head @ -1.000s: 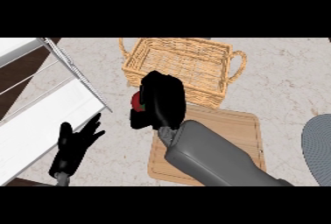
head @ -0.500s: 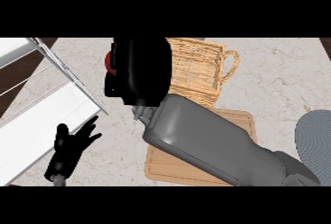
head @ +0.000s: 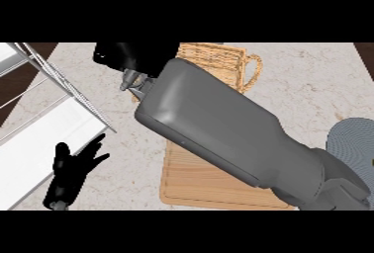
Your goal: Pick the tomato from the cutting board and place it in the basket
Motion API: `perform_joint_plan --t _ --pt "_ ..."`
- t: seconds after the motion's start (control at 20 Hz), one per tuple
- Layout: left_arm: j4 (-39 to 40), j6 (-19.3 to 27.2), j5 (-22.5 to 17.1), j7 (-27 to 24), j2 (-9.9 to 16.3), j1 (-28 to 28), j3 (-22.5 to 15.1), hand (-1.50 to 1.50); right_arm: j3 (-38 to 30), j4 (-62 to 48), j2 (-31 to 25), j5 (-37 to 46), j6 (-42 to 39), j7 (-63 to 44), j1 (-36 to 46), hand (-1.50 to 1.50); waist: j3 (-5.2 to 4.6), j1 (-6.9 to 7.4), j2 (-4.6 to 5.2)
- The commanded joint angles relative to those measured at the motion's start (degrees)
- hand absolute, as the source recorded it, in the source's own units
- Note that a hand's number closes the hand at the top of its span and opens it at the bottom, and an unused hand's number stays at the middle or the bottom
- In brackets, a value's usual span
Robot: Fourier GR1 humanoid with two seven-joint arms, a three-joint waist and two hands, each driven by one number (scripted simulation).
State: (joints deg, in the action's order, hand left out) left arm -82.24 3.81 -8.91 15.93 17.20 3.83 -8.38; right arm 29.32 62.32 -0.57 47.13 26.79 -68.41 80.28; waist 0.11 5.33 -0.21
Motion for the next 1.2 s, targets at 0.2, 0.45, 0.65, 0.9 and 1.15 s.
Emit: perform_joint_plan --t 0.2,0.45,0.65,0.9,1.15 --pt "1.8 1.1 0.8 -1.0 -2.1 2.4 -0.8 0.0 -4.2 -13.0 0.5 -2.4 3.5 -9.1 7.5 1.5 -0.33 -1.7 0.64" --pt "1.6 -0.3 0.1 -0.8 -1.0 2.1 0.5 0.0 -3.7 -21.1 0.6 -6.1 6.6 -4.4 8.7 1.5 -0.35 -1.16 1.0" --pt "2.1 0.0 1.6 -1.6 -0.7 2.0 0.4 0.0 -4.8 -24.1 0.6 -9.9 12.9 2.1 5.5 1.5 -0.31 -1.3 1.25" --pt "1.7 -1.1 0.2 -0.8 -0.9 1.7 0.9 0.0 -8.8 -24.8 0.6 -14.8 21.9 9.0 1.2 1.5 -0.22 -1.24 1.5" --pt "1.6 -0.1 1.7 -2.9 -2.4 3.9 0.0 0.0 -9.9 -27.8 0.6 -18.3 25.1 16.4 -1.8 1.5 -0.17 -1.91 1.25"
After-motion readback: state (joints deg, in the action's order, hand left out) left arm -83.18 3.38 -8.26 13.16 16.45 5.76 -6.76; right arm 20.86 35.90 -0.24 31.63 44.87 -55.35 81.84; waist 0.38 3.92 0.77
